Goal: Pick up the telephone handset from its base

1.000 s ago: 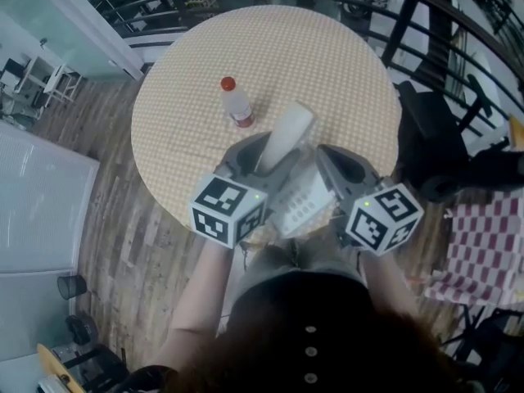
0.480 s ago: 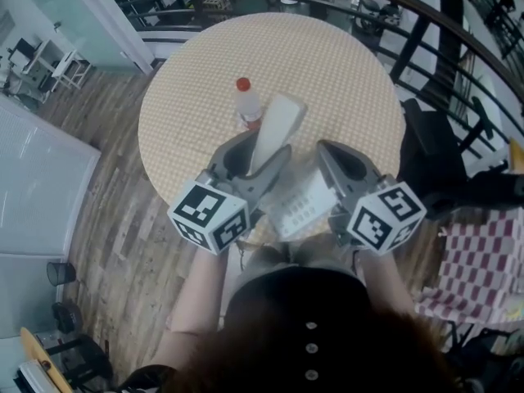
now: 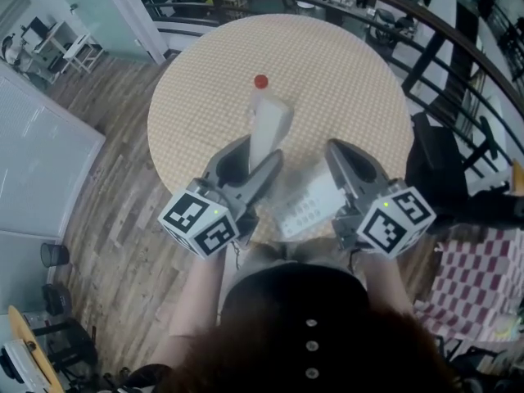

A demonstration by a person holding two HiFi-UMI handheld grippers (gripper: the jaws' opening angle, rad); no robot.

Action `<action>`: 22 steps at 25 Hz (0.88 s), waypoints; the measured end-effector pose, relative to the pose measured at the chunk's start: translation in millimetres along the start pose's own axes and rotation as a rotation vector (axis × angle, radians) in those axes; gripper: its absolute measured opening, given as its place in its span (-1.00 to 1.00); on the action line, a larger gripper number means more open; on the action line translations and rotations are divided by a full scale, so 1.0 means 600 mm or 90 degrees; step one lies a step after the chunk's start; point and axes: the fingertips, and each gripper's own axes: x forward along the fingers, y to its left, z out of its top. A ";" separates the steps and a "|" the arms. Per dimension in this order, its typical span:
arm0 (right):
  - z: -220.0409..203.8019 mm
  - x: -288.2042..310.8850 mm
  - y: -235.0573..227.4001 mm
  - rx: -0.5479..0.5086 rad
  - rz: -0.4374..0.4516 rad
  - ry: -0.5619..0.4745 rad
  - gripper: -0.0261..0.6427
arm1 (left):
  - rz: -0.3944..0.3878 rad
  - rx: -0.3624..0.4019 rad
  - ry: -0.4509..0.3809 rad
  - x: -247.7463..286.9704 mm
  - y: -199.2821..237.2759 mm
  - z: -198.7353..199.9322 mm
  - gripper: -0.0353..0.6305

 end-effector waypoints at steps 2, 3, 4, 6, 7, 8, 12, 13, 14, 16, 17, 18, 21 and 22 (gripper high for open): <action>-0.005 0.002 -0.001 0.007 0.002 0.003 -0.89 | 0.009 -0.011 -0.003 -0.010 0.008 -0.004 -0.21; -0.009 0.002 -0.001 0.011 0.003 0.005 -0.89 | 0.014 -0.016 -0.004 -0.015 0.010 -0.007 -0.22; -0.013 0.002 -0.003 0.016 0.003 0.008 -0.89 | 0.017 -0.021 -0.005 -0.020 0.013 -0.010 -0.21; -0.022 0.002 -0.006 0.024 0.004 0.013 -0.89 | 0.023 -0.036 -0.007 -0.030 0.017 -0.016 -0.22; -0.026 0.003 -0.008 0.028 0.004 0.016 -0.89 | 0.026 -0.044 -0.008 -0.034 0.020 -0.019 -0.22; -0.030 0.005 -0.010 0.032 0.006 0.018 -0.89 | 0.028 -0.052 -0.009 -0.038 0.023 -0.022 -0.21; -0.040 0.018 -0.001 0.042 0.017 0.021 -0.89 | 0.034 -0.074 -0.010 -0.058 0.035 -0.032 -0.22; -0.041 0.021 0.006 0.041 0.022 0.023 -0.89 | 0.036 -0.079 -0.010 -0.064 0.038 -0.034 -0.21; -0.042 0.025 0.013 0.040 0.027 0.026 -0.89 | 0.038 -0.085 -0.011 -0.070 0.040 -0.035 -0.21; -0.041 0.028 0.022 0.037 0.033 0.027 -0.89 | 0.040 -0.097 -0.011 -0.077 0.042 -0.039 -0.22; -0.040 0.028 0.024 0.037 0.034 0.026 -0.89 | 0.040 -0.102 -0.011 -0.079 0.043 -0.042 -0.22; -0.040 0.027 0.024 0.037 0.035 0.025 -0.89 | 0.039 -0.107 -0.010 -0.081 0.043 -0.046 -0.22; -0.044 0.020 0.020 0.039 0.029 0.027 -0.89 | 0.036 -0.122 -0.007 -0.082 0.041 -0.058 -0.21; -0.047 0.017 0.019 0.040 0.026 0.029 -0.89 | 0.035 -0.127 -0.006 -0.083 0.041 -0.061 -0.21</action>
